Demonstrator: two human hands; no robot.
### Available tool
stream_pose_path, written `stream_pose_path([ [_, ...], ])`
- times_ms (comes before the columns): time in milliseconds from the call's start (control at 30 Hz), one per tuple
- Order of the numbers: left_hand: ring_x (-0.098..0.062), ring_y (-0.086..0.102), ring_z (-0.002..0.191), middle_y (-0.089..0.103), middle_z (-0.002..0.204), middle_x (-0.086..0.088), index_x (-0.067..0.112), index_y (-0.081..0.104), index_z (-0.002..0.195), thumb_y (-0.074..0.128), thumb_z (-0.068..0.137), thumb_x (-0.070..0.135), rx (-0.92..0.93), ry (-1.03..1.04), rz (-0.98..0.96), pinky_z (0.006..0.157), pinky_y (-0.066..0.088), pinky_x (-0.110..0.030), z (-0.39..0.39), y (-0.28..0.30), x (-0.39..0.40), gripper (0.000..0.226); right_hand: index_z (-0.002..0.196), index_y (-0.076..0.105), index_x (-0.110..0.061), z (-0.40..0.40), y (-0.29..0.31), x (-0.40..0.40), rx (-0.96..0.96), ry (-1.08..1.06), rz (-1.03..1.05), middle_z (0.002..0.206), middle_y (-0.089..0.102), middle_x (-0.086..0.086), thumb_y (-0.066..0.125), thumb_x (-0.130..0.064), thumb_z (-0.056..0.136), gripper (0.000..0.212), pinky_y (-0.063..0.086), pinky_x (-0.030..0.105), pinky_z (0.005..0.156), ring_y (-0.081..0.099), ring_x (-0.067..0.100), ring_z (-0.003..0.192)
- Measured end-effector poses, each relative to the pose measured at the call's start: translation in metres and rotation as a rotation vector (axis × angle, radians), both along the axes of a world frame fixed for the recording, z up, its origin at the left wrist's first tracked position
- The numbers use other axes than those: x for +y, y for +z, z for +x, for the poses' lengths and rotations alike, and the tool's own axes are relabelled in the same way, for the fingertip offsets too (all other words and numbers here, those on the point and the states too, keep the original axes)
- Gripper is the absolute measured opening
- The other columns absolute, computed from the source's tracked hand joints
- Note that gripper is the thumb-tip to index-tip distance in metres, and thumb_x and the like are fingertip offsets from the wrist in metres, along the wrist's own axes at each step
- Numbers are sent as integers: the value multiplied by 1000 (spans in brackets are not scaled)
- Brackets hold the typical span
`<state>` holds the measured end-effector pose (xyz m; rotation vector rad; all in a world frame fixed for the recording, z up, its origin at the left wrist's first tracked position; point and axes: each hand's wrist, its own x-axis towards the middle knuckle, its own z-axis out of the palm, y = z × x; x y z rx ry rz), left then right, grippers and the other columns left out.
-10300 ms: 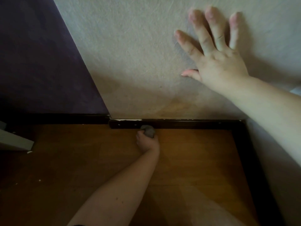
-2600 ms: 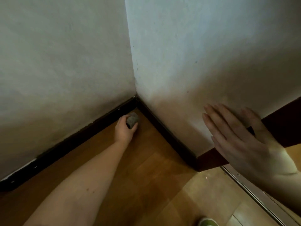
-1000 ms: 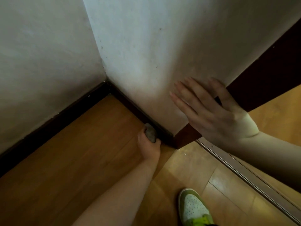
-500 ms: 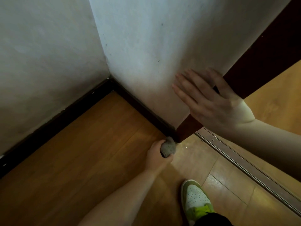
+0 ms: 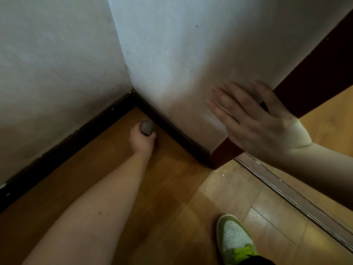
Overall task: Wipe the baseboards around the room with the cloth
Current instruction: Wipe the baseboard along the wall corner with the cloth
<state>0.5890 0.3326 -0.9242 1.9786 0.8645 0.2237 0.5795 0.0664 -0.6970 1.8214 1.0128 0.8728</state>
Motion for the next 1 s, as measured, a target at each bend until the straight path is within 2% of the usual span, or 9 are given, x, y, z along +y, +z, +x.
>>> stream_pose_path([
  [167,-30,53,124,56,136,-13,13,56,138,78,80,14,-29,2,-26,103,38,-28,28,0,-6,62,156,23,-2,1,0,-1,-36,-19,-35,159,31,20,28,-37,105,62,18,51,116,34,34,145],
  [333,-29,56,123,58,137,-11,13,56,138,80,78,12,-27,21,-122,100,40,-27,7,-4,-45,64,154,26,-1,1,-1,-2,-21,-14,-2,157,34,20,28,-34,106,58,21,51,116,37,35,144],
  [433,-25,54,124,57,136,-9,12,55,138,80,79,12,-34,-67,-159,106,43,-32,-23,-7,-75,65,155,25,-2,0,-1,0,-18,-31,13,158,33,19,27,-33,106,59,21,51,118,35,34,145],
  [567,-12,50,118,55,131,0,14,53,139,80,79,16,-68,-192,-161,100,39,-24,-58,-8,-115,65,155,27,-2,-2,-1,1,20,-37,9,158,34,18,25,-30,106,56,25,51,118,34,34,145],
  [667,-7,52,113,52,120,8,14,57,133,81,79,17,-92,-274,-179,98,46,-23,-78,-5,-135,59,155,26,-2,-1,-1,0,18,-43,0,159,33,18,24,-29,106,55,24,50,119,34,34,145],
  [833,-13,54,117,55,130,1,16,56,135,74,84,26,-70,-611,-75,99,47,-25,-98,-2,-139,55,154,30,-4,-4,0,-2,50,-35,-6,159,31,18,26,-28,105,55,22,51,119,32,34,146],
  [933,-12,53,119,55,132,4,18,59,133,76,82,25,-50,-760,-47,98,40,-14,-99,5,-126,55,152,35,-5,-8,3,-2,108,-34,33,159,33,18,32,-26,103,53,21,51,120,32,34,146],
  [1000,-10,54,116,56,128,5,18,61,131,77,81,24,-52,-767,-33,93,35,-5,-98,11,-114,53,149,41,-6,-11,4,1,226,-21,168,156,38,18,36,-24,103,50,17,51,121,32,34,146],
])
